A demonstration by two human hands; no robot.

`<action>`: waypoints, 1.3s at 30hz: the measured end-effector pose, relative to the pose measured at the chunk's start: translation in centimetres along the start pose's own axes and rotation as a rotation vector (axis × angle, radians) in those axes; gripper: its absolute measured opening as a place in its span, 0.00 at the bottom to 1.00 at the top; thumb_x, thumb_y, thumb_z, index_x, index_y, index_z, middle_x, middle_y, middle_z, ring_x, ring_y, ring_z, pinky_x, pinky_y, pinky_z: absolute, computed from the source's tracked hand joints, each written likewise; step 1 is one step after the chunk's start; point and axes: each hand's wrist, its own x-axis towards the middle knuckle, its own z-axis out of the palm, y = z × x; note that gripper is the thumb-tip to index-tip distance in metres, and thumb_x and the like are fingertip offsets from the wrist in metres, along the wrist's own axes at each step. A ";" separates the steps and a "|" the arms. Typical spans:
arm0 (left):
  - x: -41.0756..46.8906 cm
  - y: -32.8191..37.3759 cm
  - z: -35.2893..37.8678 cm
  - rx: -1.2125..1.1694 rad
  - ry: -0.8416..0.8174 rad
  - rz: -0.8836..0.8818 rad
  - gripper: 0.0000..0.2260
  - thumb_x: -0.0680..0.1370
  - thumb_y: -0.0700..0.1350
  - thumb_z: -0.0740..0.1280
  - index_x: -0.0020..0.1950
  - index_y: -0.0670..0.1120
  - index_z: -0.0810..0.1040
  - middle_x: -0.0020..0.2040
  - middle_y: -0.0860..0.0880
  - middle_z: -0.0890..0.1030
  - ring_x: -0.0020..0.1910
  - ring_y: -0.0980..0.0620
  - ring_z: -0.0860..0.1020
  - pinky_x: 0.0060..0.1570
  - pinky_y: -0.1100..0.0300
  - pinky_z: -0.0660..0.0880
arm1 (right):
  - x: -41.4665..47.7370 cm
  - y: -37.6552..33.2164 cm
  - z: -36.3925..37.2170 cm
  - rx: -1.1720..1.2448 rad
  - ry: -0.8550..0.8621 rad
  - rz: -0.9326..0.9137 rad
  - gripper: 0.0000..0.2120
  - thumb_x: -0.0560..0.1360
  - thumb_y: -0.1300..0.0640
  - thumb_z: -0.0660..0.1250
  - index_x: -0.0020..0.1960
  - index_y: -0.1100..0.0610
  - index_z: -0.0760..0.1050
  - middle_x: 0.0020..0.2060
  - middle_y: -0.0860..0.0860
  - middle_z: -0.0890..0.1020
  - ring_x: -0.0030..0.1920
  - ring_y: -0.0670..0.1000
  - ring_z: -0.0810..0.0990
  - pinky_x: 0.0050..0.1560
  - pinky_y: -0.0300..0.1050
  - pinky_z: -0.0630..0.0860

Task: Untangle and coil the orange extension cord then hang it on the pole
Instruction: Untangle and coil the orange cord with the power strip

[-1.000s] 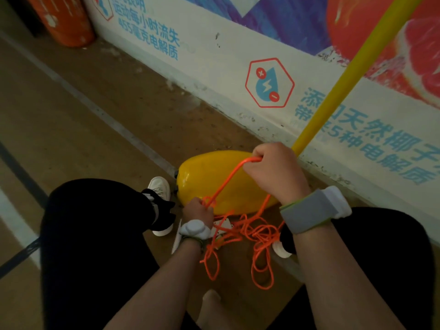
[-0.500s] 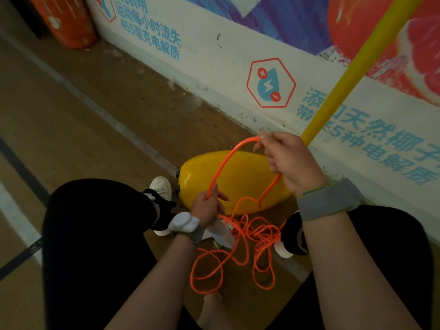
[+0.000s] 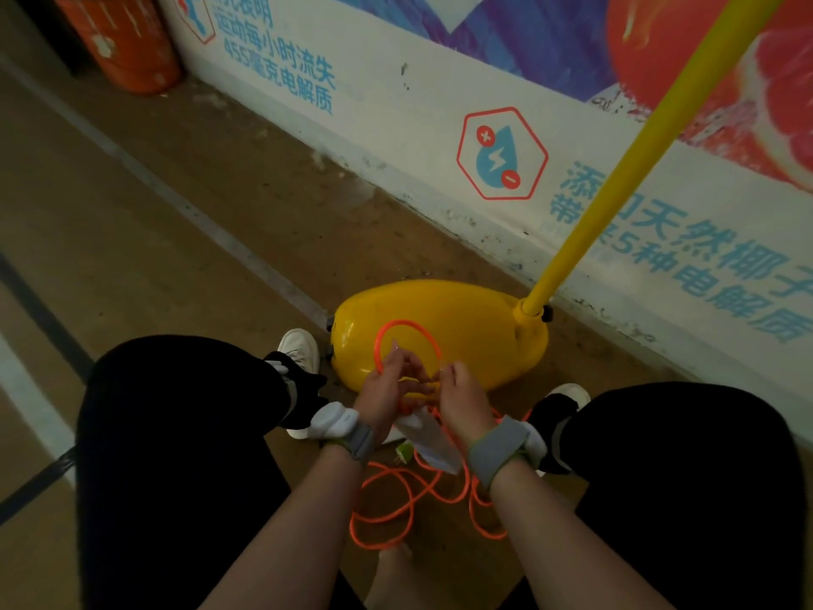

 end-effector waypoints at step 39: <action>1.0 -1.9 -0.3 1.153 0.088 0.676 0.27 0.80 0.60 0.46 0.49 0.46 0.80 0.44 0.49 0.83 0.46 0.49 0.79 0.64 0.55 0.64 | -0.7 1.5 1.2 0.568 -0.235 0.007 0.11 0.81 0.59 0.57 0.52 0.58 0.78 0.47 0.58 0.82 0.45 0.51 0.82 0.41 0.37 0.79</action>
